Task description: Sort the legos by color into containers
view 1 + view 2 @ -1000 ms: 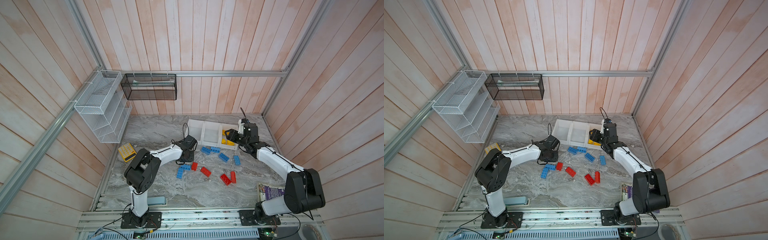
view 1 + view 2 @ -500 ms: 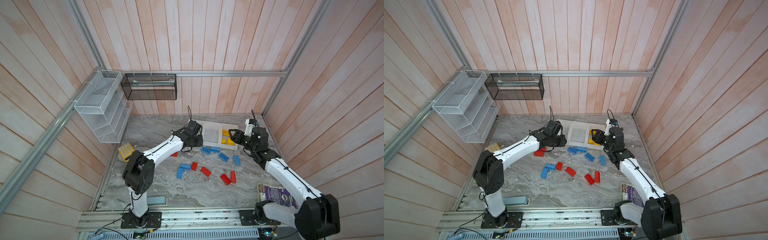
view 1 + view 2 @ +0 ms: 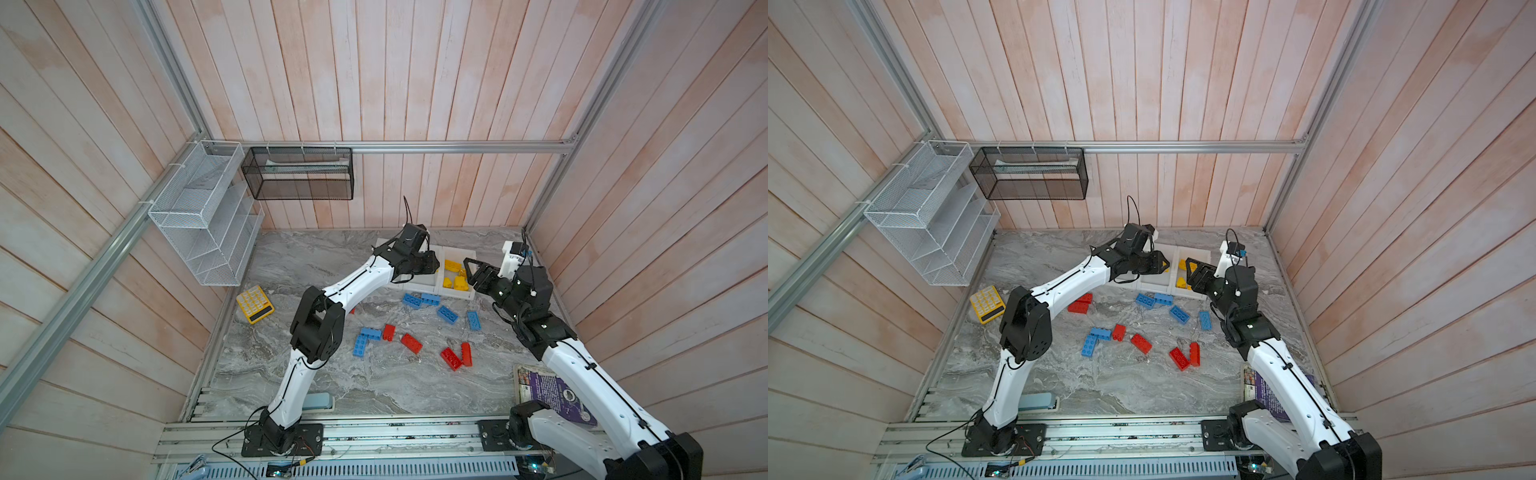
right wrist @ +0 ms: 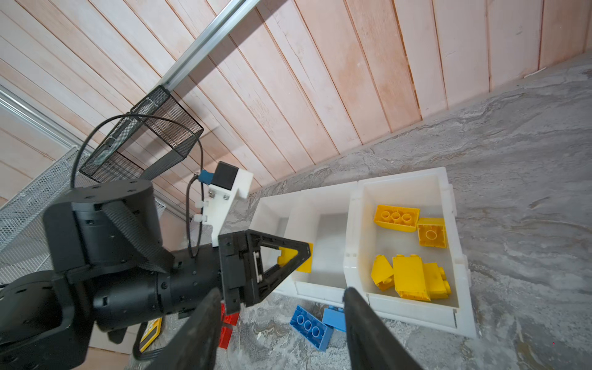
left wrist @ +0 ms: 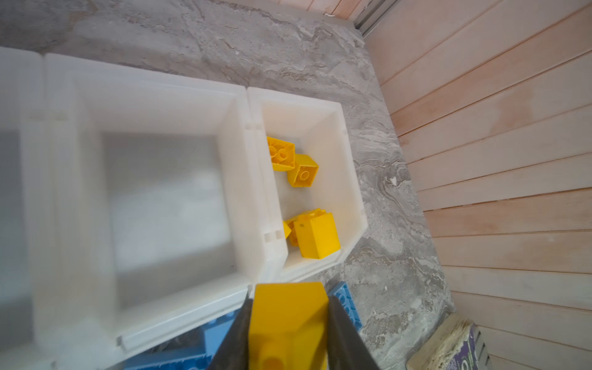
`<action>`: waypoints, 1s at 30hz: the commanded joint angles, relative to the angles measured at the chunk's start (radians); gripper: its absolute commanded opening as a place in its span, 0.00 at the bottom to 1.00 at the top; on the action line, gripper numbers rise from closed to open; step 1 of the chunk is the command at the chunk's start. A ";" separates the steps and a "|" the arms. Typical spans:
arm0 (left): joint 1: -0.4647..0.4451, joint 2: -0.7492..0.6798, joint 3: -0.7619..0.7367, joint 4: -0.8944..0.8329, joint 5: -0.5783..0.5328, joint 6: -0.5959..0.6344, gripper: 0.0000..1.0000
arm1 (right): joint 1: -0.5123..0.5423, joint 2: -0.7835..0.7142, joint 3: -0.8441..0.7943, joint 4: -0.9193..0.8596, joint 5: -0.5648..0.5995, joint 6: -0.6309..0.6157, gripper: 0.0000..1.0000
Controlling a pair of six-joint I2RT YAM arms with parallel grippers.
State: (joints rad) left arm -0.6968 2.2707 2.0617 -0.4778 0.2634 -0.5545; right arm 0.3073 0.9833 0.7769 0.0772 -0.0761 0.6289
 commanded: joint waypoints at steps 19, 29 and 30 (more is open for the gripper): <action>-0.003 0.386 0.430 0.193 0.268 -0.162 0.53 | 0.015 -0.067 -0.006 -0.058 0.048 -0.040 0.61; -0.003 0.177 0.240 0.257 0.196 -0.111 0.69 | 0.018 -0.132 0.033 -0.158 0.019 -0.136 0.61; -0.002 0.126 0.179 0.268 0.169 -0.102 0.70 | 0.019 -0.134 0.042 -0.174 0.008 -0.147 0.61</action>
State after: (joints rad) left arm -0.7033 2.5481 2.3157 -0.2661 0.4828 -0.6941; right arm 0.3199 0.8703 0.7803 -0.0391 -0.0502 0.5358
